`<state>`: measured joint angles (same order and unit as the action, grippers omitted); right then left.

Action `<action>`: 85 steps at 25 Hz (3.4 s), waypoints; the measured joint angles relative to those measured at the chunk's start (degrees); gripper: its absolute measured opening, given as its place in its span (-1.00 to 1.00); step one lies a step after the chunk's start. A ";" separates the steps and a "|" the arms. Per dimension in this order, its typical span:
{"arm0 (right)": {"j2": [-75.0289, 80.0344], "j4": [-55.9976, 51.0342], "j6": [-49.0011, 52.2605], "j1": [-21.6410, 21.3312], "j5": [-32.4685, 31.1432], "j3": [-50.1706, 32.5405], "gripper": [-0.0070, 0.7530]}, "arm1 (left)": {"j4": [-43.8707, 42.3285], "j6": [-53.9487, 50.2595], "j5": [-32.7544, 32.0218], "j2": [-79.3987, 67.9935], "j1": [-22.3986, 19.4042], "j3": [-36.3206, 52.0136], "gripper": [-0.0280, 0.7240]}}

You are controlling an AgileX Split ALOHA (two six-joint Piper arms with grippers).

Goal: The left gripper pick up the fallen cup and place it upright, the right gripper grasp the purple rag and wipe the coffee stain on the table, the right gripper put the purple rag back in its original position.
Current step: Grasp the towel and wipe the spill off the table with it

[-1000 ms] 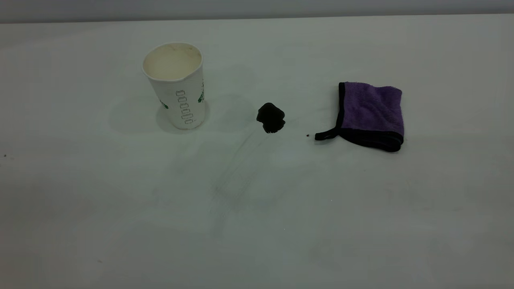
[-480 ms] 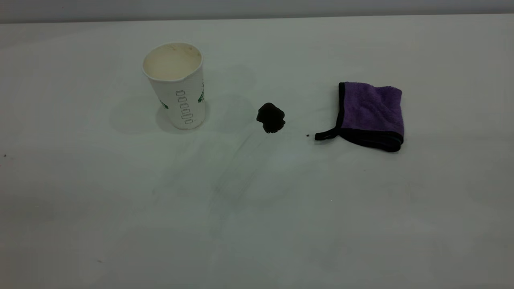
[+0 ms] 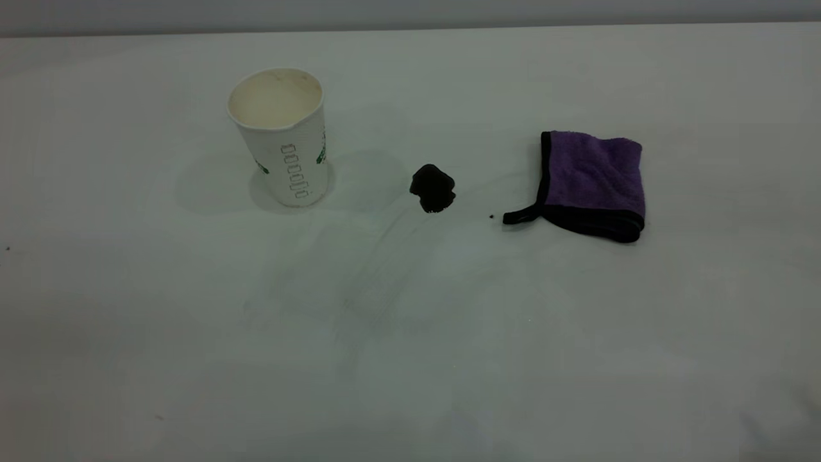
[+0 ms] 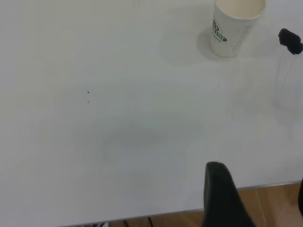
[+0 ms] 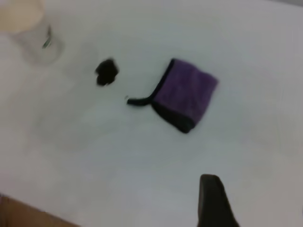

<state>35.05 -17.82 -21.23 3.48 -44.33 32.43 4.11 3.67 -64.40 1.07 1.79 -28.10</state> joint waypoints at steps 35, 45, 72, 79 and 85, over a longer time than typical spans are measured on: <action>90.89 -1.23 -9.99 8.74 14.71 42.24 0.29 | 0.00 -0.07 -0.13 0.00 0.04 0.00 0.28; 104.12 5.28 -2.90 9.72 13.71 54.57 0.29 | 0.00 -0.07 -0.13 0.00 0.04 0.00 0.28; 117.23 -4.17 -8.63 21.23 20.34 72.74 -0.86 | 0.00 -0.07 -0.18 0.04 0.11 0.00 0.28; 118.44 -4.84 -8.70 25.23 15.32 75.66 -0.86 | 0.00 -0.07 -0.18 0.04 0.11 0.00 0.28; 118.44 -7.21 -8.70 28.41 8.04 75.86 -0.86 | 0.00 -0.07 -0.18 0.04 0.11 0.00 0.28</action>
<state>153.49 -25.03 -29.93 31.89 -36.28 108.29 4.11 3.60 -64.58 1.11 1.90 -28.10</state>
